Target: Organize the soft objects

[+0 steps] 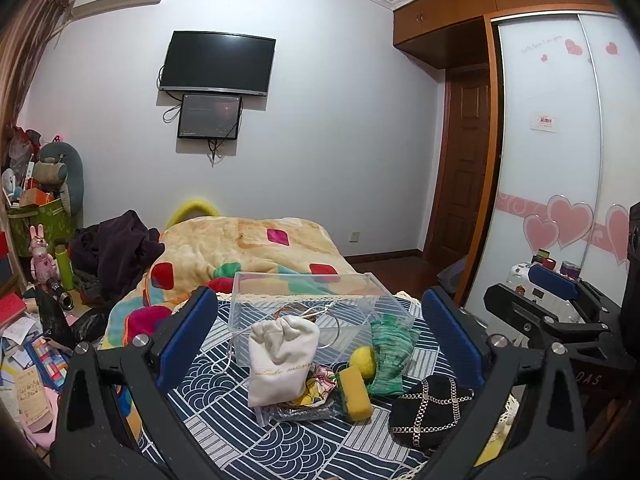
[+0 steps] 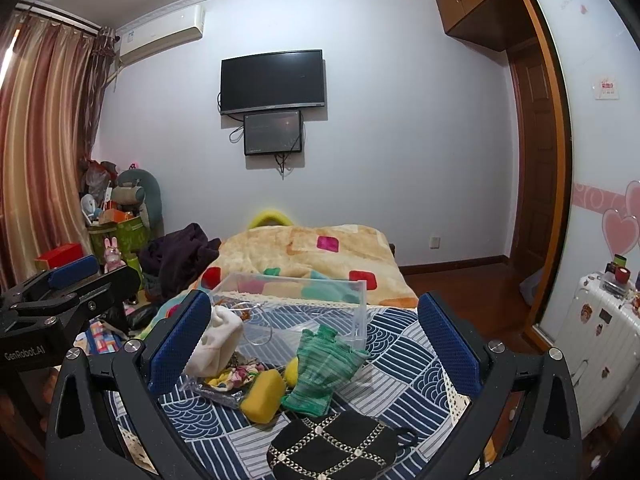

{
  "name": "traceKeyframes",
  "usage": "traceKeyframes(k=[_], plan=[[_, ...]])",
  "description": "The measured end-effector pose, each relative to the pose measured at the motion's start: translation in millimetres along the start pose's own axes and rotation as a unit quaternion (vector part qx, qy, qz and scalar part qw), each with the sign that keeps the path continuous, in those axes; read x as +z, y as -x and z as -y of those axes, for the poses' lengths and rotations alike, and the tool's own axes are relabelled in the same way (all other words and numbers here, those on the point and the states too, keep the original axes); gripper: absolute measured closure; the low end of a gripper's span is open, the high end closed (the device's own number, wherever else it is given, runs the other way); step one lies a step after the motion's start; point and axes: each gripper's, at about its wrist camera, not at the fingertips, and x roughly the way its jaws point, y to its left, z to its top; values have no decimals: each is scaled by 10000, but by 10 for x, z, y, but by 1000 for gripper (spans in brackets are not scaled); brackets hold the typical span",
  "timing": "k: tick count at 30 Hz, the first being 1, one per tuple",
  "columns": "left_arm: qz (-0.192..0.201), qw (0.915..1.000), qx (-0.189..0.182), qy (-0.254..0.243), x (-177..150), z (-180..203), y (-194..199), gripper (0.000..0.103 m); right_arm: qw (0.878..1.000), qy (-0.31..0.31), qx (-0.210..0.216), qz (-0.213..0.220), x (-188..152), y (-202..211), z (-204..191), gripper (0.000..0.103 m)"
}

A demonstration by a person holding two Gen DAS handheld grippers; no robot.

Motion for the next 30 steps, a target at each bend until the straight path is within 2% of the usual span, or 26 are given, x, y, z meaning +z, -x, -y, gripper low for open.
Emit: traceKeyframes(k=[30], plan=[[15, 10000, -75, 19, 10, 32, 35, 0, 10000, 75, -15, 12, 2, 8, -24, 0]])
